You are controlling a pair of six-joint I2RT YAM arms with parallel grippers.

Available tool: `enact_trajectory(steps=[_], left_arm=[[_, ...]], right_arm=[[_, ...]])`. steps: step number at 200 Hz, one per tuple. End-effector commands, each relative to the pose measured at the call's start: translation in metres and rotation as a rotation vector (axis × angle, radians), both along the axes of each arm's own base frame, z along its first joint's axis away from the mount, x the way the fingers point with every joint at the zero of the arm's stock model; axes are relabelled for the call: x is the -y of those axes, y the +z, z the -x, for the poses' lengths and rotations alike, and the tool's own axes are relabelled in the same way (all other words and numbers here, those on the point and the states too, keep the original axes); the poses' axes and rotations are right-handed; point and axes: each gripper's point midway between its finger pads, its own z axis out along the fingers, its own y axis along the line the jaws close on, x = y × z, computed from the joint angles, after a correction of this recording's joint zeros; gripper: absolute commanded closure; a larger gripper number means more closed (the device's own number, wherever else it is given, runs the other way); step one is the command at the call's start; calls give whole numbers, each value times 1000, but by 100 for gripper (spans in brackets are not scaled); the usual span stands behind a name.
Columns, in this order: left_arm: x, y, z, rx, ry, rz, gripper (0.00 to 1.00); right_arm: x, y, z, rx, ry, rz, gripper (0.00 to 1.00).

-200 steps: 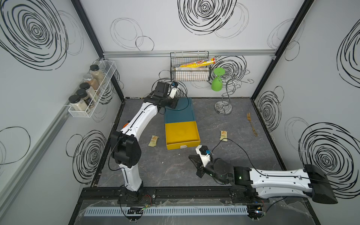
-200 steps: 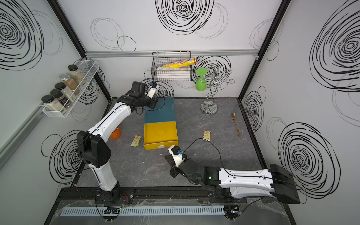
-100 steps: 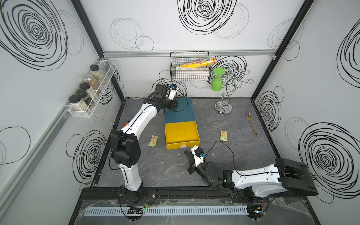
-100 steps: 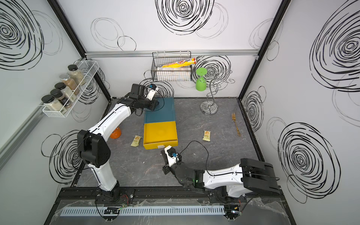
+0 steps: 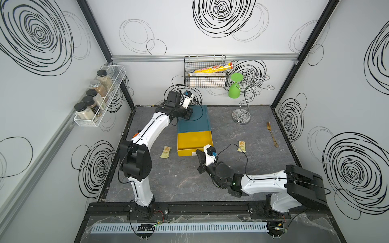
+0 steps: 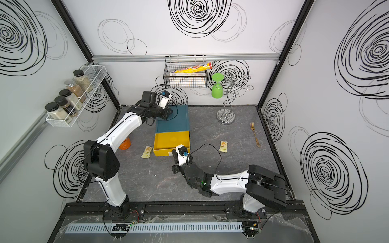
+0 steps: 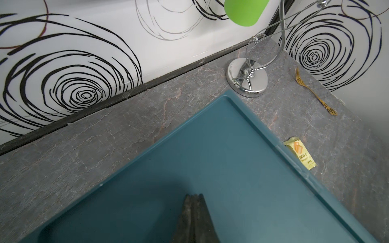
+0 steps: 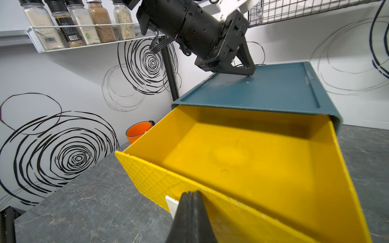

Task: Take the cookies out of the drawer
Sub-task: Close the drawer in the storage box.

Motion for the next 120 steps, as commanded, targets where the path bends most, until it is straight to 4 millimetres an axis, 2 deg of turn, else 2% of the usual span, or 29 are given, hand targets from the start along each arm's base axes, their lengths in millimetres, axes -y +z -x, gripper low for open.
enact_trajectory(steps=[1,65,93,120], left_arm=[[-1,-43,17,-141,-11,-29,100],[2,-47,18,-155,-26,-18,100],[2,-48,19,-159,-30,-16,100],[3,-51,22,-169,-36,-12,100]], right_arm=[[-8,0,-9,-13,10,-15,100],[-5,-3,-60,-49,-73,-4,100],[-1,-12,-77,-73,-109,12,100],[-6,-20,-90,-92,-110,21,100]])
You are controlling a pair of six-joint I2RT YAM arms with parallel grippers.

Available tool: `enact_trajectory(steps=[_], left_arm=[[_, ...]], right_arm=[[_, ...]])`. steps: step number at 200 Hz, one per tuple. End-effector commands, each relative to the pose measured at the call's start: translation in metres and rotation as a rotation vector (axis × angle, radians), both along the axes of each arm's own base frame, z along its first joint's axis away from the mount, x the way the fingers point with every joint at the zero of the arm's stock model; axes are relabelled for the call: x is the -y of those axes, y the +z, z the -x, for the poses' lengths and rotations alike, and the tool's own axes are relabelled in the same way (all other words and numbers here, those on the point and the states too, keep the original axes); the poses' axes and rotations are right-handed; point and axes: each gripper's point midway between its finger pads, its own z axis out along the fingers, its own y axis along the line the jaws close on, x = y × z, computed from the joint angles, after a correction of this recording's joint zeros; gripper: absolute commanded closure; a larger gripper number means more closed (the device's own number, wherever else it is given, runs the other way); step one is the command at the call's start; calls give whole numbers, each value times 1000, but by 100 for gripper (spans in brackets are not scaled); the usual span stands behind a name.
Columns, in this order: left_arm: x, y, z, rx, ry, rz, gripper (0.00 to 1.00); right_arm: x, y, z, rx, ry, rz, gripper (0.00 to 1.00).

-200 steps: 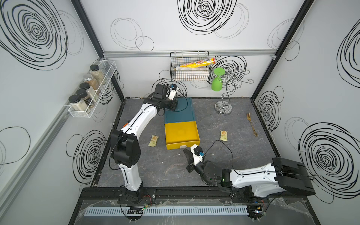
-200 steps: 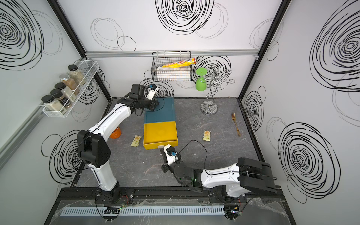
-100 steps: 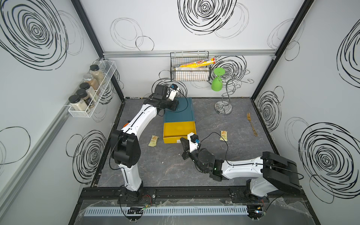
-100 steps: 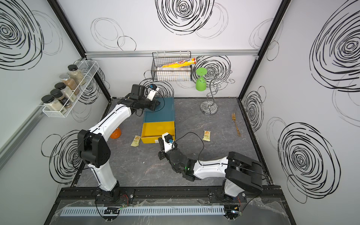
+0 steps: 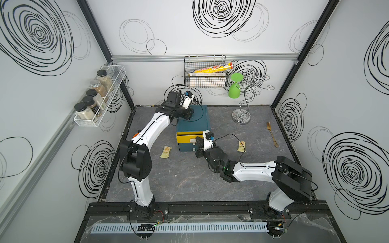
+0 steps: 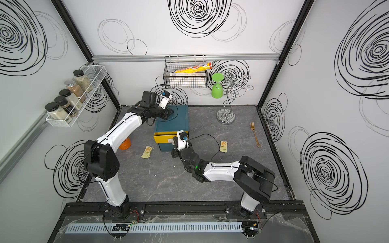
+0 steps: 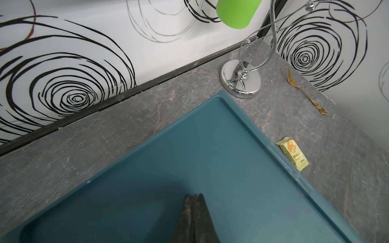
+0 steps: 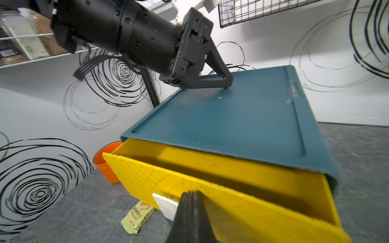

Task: Take the cookies out of the drawer
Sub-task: Close the drawer in the storage box.

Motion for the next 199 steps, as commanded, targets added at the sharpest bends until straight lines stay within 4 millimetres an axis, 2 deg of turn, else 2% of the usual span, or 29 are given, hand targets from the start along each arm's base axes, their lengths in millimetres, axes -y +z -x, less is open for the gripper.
enact_trajectory(steps=[1,41,64,84,98,115,135,163,171,189,199], left_arm=[[-2,-51,20,-167,-10,-38,100],[-2,-53,25,-178,-15,-27,100],[-2,-53,28,-183,-17,-22,100],[-3,-55,31,-186,-9,-17,100],[-4,-58,32,-191,-7,-15,100],[-6,-59,33,-196,2,-14,100],[-9,-59,30,-204,24,-2,100],[-14,-53,25,-199,57,9,100],[-14,-48,23,-190,66,21,89],[-14,-32,21,-167,78,55,51],[-14,-18,19,-142,94,73,40]], right_arm=[[-5,-21,-11,-50,0,45,100],[-13,-29,-20,-78,32,23,100],[-9,-36,-20,-107,42,-2,100],[-1,-31,-8,-120,79,-65,84],[1,-26,9,-139,159,-115,73],[6,-23,34,-206,258,-233,66],[13,-31,57,-322,332,-370,56],[16,-26,73,-410,405,-587,42],[15,-29,73,-446,412,-641,40],[13,-33,73,-507,440,-791,37],[12,-32,71,-529,455,-883,37]])
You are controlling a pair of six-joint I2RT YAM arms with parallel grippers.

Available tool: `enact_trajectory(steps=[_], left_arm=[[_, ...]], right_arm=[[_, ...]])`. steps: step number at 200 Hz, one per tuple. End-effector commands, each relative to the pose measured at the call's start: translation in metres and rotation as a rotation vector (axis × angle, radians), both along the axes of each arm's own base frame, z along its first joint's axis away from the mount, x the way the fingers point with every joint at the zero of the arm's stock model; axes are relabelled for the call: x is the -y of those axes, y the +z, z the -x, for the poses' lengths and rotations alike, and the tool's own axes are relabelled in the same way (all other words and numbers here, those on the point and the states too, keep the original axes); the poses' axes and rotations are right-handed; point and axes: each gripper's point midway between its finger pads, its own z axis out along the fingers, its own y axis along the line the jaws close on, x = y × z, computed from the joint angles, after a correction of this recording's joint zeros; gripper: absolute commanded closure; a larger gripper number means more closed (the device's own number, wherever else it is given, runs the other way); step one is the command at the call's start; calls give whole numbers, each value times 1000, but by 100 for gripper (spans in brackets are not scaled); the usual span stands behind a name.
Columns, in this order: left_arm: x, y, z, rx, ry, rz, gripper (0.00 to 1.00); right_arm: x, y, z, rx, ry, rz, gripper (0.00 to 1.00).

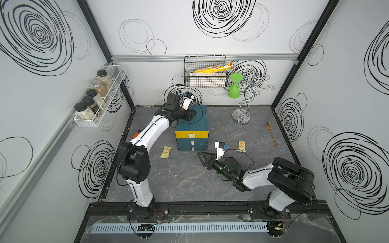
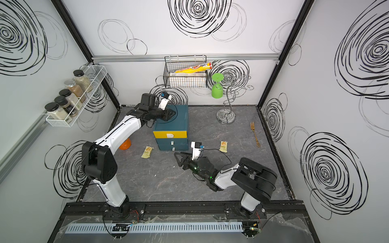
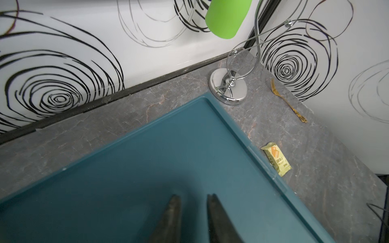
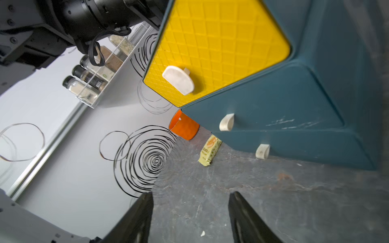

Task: Take the cookies out of the drawer
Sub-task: Close the drawer in the storage box, then open the drawer in the storage box.

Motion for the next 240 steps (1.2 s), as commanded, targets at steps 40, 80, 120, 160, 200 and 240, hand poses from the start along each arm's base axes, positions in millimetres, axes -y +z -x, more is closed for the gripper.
enact_trajectory(steps=[40,80,120,160,200,240], left_arm=[[-13,31,14,-44,64,51,33],[-14,14,13,-98,61,32,40],[-14,-4,14,-135,56,26,50],[-16,-8,14,-154,52,39,68],[-18,-16,16,-179,57,30,89],[-20,-23,21,-195,57,29,90]], right_arm=[[-21,16,-4,-245,94,-515,37],[-27,18,-16,-273,66,-557,41],[-29,17,-28,-317,33,-638,46],[-31,20,-42,-305,-11,-651,48],[-29,18,-59,-299,-40,-657,50],[-29,9,-74,-313,-75,-651,53]])
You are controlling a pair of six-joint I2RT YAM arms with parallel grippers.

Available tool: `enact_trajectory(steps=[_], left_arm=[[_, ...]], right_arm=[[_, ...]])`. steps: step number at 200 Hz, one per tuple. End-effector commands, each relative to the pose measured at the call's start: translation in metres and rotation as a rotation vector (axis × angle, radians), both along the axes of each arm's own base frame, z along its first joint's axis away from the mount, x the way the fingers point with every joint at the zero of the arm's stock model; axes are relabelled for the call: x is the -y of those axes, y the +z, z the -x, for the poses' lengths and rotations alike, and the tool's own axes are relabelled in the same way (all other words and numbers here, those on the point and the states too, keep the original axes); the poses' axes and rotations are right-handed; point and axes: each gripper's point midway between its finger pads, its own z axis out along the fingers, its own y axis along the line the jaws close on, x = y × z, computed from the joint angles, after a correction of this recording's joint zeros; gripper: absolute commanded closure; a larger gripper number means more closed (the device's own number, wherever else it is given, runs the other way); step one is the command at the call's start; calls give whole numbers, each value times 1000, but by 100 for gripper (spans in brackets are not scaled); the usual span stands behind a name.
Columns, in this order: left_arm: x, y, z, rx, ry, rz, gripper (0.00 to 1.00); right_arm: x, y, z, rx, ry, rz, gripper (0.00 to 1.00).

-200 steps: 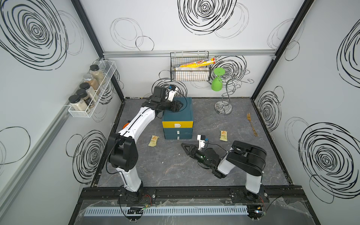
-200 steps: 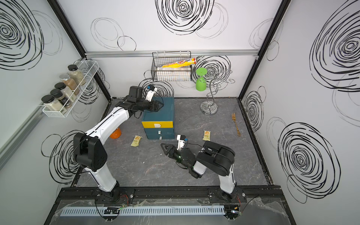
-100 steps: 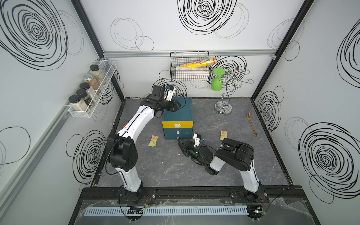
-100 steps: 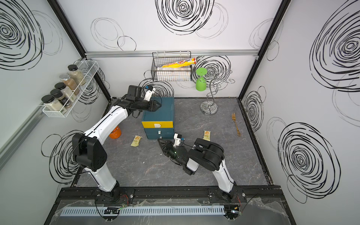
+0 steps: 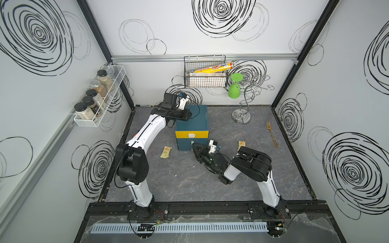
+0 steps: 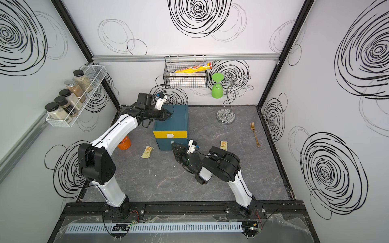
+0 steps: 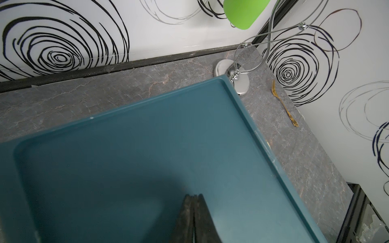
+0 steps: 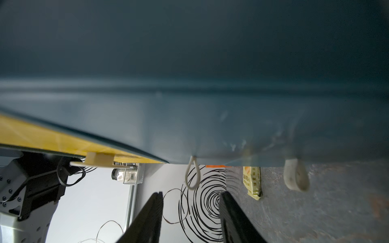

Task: Take the cookies out of the drawer
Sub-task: Open the drawer in the storage box.

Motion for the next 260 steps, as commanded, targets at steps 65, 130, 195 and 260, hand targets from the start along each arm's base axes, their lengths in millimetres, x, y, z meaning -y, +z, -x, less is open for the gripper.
enact_trajectory(steps=[65,130,195,260], left_arm=[[-5,-21,8,-59,-3,-6,91],[-7,-32,8,-78,-1,-16,91],[-9,-50,-1,-114,24,-39,92],[-14,-62,-3,-135,46,-62,94]], right_arm=[[4,36,-19,93,-20,-161,72],[5,37,-12,107,12,-148,100],[31,40,42,92,82,-124,100],[25,36,103,46,153,-111,100]])
